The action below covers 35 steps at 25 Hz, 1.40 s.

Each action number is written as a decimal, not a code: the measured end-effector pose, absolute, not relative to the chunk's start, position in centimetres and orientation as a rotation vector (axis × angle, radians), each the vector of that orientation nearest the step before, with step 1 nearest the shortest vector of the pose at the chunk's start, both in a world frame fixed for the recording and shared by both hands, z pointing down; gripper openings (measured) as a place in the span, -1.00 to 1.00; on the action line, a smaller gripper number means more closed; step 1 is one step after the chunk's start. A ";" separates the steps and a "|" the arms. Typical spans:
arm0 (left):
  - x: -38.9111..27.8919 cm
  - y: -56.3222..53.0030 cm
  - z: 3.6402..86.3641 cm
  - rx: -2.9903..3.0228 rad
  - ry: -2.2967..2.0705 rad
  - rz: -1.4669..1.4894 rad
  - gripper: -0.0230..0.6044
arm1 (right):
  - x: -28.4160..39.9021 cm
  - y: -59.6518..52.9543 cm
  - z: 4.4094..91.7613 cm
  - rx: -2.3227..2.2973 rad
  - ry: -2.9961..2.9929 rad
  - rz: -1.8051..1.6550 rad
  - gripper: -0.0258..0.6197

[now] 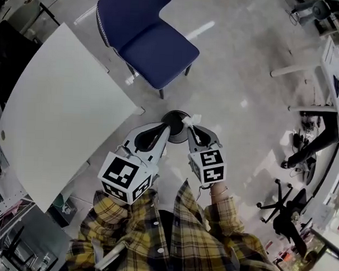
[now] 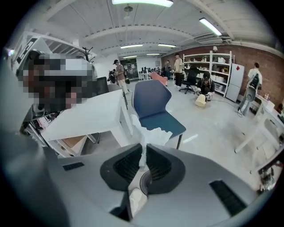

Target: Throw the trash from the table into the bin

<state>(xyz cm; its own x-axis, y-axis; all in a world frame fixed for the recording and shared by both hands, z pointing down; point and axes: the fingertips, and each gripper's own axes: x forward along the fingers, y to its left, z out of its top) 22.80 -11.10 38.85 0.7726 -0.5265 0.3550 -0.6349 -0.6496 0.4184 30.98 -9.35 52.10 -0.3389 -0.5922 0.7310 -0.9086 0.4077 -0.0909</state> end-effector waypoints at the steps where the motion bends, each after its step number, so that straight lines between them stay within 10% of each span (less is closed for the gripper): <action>1: 23.2 -10.9 39.7 2.430 -0.853 0.284 -0.90 | 31.7 -8.9 53.2 1.290 -2.035 0.689 -0.85; 35: 27.0 -11.7 87.2 2.320 -0.651 0.522 -0.90 | 33.7 -7.3 109.7 1.232 -1.725 1.089 -0.77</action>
